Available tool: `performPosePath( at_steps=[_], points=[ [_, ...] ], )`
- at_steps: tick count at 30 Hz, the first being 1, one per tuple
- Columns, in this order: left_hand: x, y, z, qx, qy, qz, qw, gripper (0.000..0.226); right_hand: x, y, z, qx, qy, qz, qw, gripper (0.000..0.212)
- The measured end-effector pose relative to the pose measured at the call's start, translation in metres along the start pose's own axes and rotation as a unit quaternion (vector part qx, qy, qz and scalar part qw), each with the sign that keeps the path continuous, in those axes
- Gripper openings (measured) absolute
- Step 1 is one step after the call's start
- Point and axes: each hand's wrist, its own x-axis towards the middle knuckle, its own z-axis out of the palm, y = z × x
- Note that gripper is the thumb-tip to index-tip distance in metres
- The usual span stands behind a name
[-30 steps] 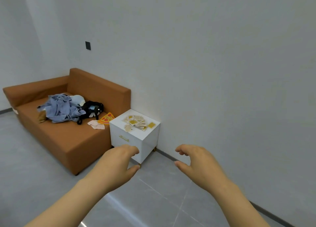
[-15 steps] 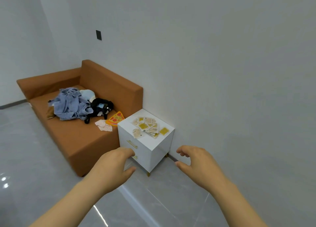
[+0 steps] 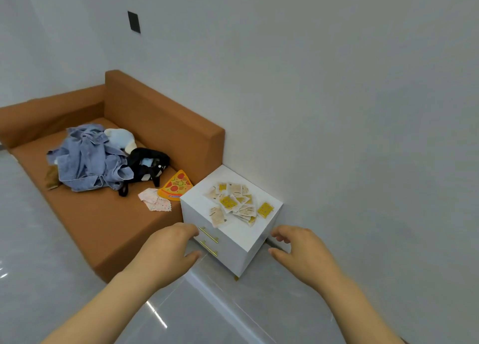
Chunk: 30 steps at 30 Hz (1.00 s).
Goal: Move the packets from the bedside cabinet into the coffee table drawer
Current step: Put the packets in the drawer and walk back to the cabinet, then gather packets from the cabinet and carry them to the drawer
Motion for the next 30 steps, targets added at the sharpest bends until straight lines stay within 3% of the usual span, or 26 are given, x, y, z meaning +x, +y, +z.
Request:
performPosePath(
  at_steps=[14,24,30],
  points=[
    [0.207,-0.075,0.021,0.006,-0.091,0.013,0.996,0.037,0.177,0.034,0.024,0.047,-0.063,0.092,0.993,0.032],
    [0.354,-0.089,0.043,0.019,-0.143,-0.042,0.989,0.043,0.329,0.079,0.026,0.058,-0.115,0.101,0.987,0.036],
    [0.41,-0.112,0.087,0.026,-0.222,-0.088,0.971,0.047,0.382,0.107,0.052,0.06,-0.155,0.143,0.976,0.037]
  ],
)
